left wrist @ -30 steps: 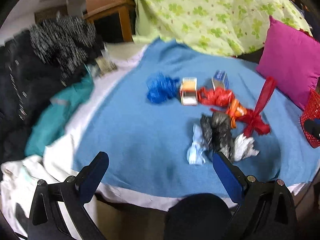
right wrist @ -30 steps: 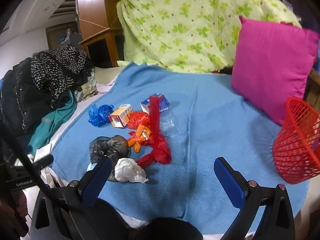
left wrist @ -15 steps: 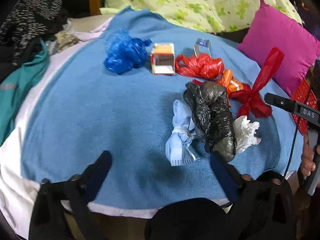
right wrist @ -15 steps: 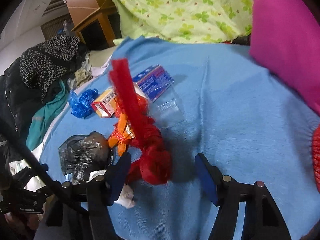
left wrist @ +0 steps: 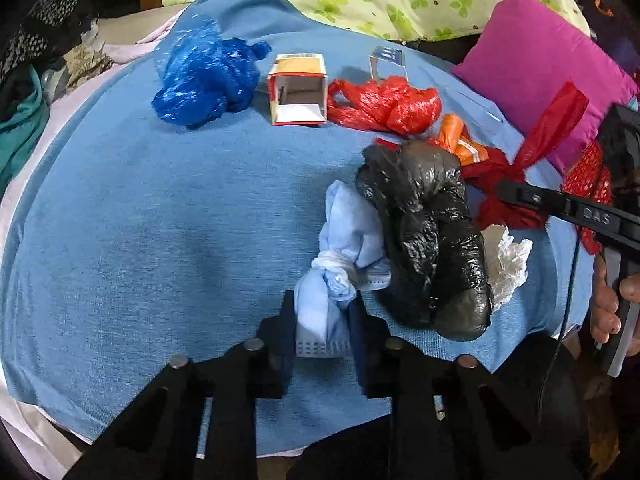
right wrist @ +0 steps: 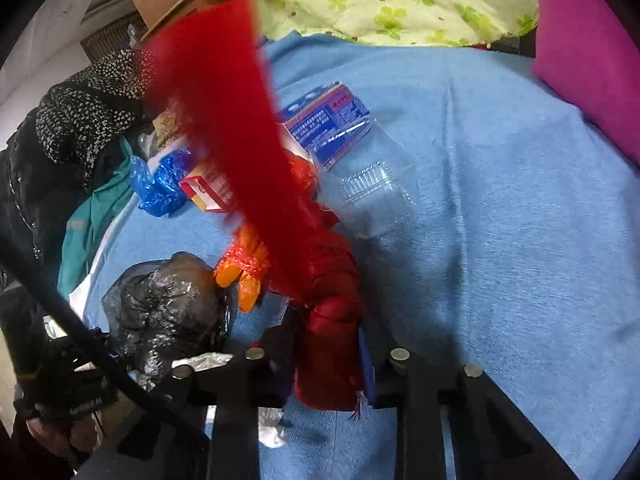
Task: Collect trash
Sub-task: 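Grasp the red ribbon with the right gripper while the left gripper grasps the light blue mask, then carry both items over the red mesh basket and open both grippers, then bring both grippers back over the blanket, then grasp the white tissue with the right gripper while the left gripper grasps the black plastic bag, then carry the tissue and black bag over the red basket and release both, then bring both grippers back over the remaining trash, then grasp the orange bag with the left gripper while the right gripper grasps the clear plastic container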
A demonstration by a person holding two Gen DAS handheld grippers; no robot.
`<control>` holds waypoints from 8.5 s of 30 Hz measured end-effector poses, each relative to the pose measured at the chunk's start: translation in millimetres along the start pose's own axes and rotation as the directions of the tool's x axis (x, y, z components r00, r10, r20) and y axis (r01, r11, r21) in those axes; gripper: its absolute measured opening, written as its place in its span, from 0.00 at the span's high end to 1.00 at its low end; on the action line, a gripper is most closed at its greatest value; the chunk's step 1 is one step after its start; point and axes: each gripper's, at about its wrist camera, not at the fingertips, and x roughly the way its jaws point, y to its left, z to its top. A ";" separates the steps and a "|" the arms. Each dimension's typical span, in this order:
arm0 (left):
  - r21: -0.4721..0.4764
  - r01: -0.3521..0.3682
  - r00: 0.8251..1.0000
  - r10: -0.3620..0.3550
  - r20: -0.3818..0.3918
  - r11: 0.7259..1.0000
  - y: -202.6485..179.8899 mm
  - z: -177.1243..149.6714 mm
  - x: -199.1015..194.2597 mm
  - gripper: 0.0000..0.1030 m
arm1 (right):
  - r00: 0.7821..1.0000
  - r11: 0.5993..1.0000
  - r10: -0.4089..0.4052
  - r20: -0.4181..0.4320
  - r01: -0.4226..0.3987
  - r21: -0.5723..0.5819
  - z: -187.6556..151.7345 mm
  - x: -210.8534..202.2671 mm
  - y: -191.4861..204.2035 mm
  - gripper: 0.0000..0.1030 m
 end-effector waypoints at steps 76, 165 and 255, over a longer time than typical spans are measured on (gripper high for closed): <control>0.098 -0.274 0.935 0.241 0.259 0.957 -46.7 38.6 -116.6 0.34 | 0.949 0.983 0.162 0.269 -0.178 0.038 -14.2 -172.8 -24.5 0.33; 0.517 -0.083 0.935 -0.113 0.335 0.852 -376.7 96.7 -89.2 0.67 | 0.757 0.949 -0.276 0.592 0.117 0.293 -66.1 -342.9 -165.1 0.61; 0.188 0.144 0.983 -0.163 0.088 0.971 -63.2 97.8 20.5 0.34 | 0.992 0.966 0.039 0.120 -0.006 -0.259 75.9 20.6 -32.1 0.33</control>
